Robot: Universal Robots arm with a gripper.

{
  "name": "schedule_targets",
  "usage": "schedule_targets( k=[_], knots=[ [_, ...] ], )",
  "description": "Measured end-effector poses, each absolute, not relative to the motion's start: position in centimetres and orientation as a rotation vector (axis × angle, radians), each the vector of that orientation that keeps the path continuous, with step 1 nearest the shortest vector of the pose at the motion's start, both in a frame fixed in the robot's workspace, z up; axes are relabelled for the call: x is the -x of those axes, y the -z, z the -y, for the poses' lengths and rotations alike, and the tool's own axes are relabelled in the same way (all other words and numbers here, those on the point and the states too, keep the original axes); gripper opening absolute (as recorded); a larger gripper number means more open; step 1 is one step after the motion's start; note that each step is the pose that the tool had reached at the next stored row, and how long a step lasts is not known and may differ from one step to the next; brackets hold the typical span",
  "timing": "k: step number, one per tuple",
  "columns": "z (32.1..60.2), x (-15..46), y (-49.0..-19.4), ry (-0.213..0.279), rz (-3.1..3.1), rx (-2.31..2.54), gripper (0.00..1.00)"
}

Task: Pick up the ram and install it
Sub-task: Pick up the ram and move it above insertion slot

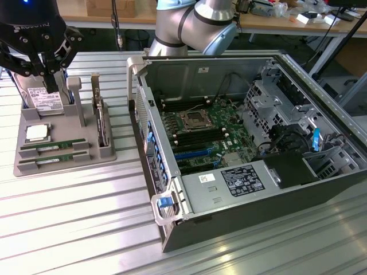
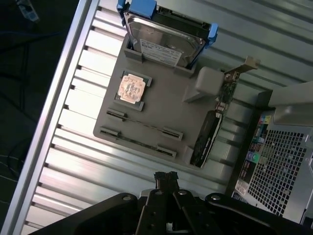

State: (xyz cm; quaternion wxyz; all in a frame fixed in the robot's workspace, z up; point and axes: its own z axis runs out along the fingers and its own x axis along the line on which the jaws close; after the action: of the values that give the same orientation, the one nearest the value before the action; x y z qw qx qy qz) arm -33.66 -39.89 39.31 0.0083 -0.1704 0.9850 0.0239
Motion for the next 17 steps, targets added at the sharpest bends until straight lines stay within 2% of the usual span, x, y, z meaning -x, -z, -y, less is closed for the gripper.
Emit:
schedule_targets(
  k=[17],
  knots=[
    [39.89, 33.66, -39.31, -0.077, -3.034, 0.762, 0.11]
  ],
)
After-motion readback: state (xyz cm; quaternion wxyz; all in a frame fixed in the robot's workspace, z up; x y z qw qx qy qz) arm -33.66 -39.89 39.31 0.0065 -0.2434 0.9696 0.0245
